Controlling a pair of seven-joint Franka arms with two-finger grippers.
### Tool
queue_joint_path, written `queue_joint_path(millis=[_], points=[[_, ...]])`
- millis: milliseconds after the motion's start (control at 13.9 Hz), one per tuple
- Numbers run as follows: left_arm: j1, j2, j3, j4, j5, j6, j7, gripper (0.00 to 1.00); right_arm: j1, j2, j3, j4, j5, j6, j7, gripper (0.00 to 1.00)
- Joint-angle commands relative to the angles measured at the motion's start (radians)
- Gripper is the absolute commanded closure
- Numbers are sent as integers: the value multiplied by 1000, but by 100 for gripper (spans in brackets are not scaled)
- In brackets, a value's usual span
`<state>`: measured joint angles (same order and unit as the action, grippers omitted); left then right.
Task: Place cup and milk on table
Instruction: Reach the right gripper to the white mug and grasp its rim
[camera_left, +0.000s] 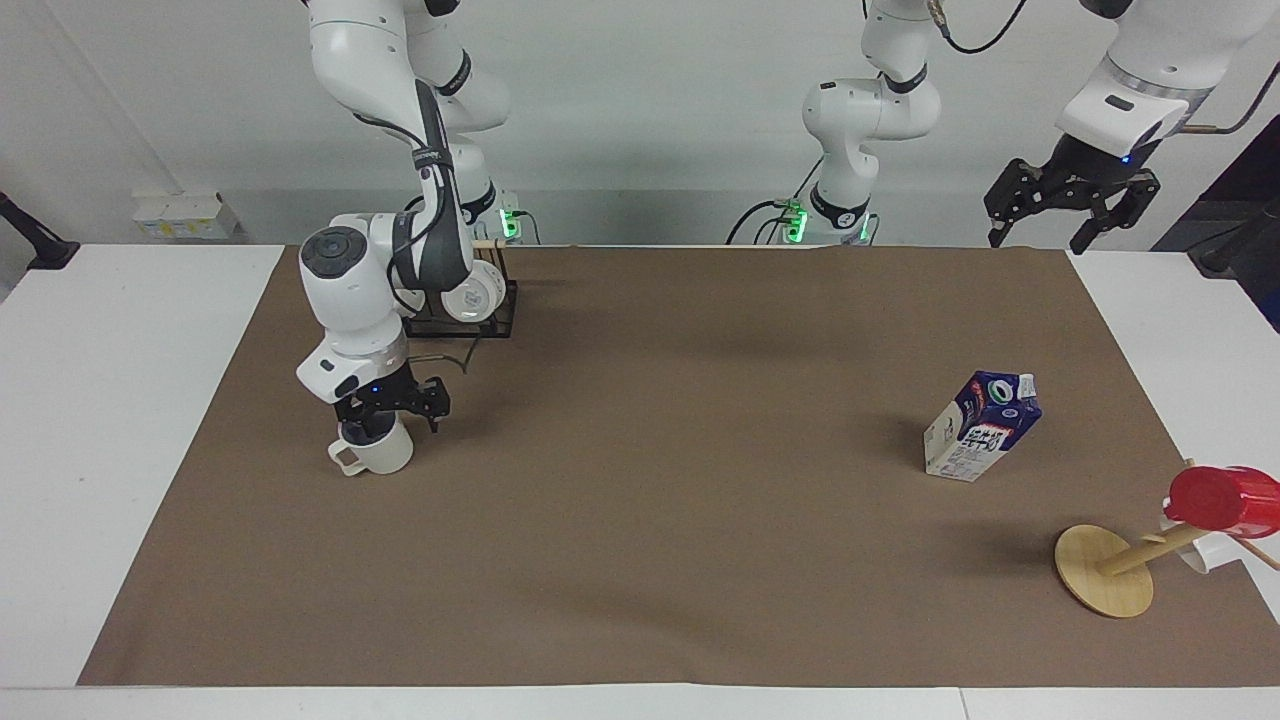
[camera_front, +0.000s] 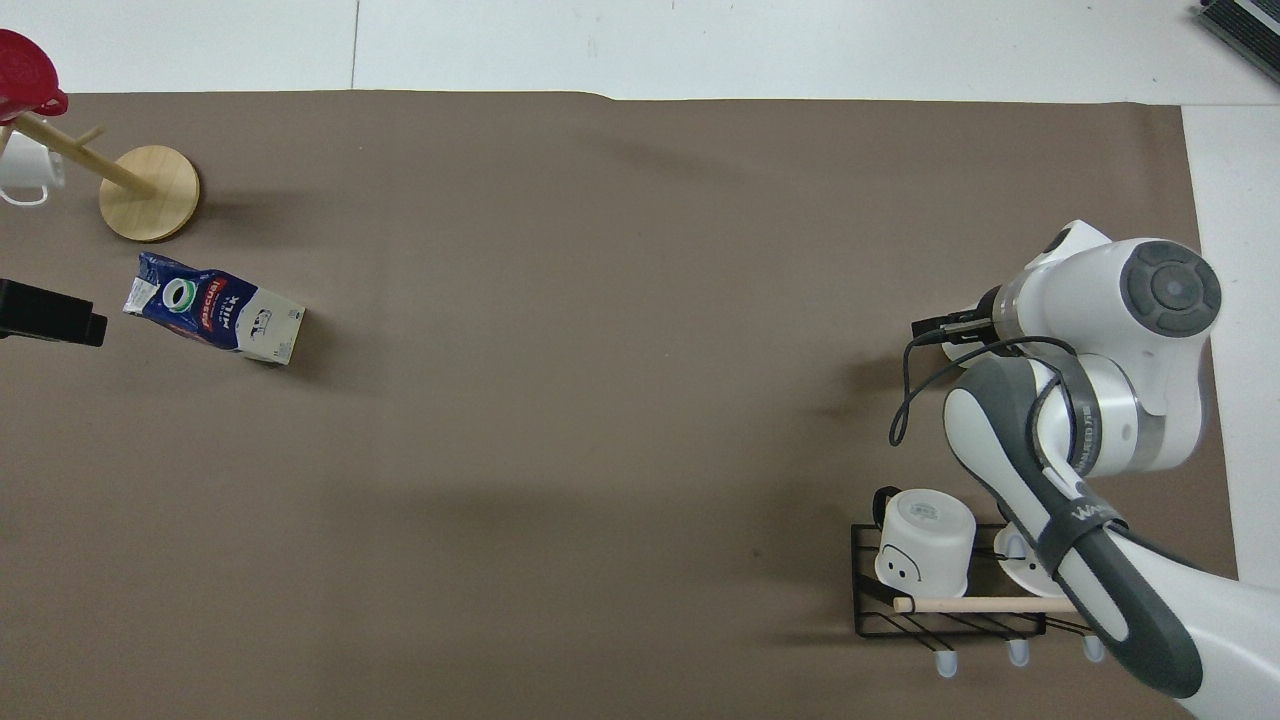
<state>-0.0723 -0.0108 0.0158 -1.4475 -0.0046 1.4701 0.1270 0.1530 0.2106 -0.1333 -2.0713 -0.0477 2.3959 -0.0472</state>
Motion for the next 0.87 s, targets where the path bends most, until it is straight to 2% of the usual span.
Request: queue_joint_path(millis=[0,144,216,288,793], points=[[8,-26,0,-36,-18,27,3,0,-12,-7,4,-13,-6,20,-30,5],[9,-26,0,-36,-18,30,5,0,-10,-7,4,-13,-6,19,-26,60],[9,-26,0,-36,-18,30,5,0,-10,-7,4,-13,-6,19,-20,83],[9,-26,0,-36,-18,30,5,0,-12,-7,4,-13,-6,17,-17,100],[9,-26,3,-50,-18,58,8,0,-3,-17,4,20,-6,-6,-11,100]])
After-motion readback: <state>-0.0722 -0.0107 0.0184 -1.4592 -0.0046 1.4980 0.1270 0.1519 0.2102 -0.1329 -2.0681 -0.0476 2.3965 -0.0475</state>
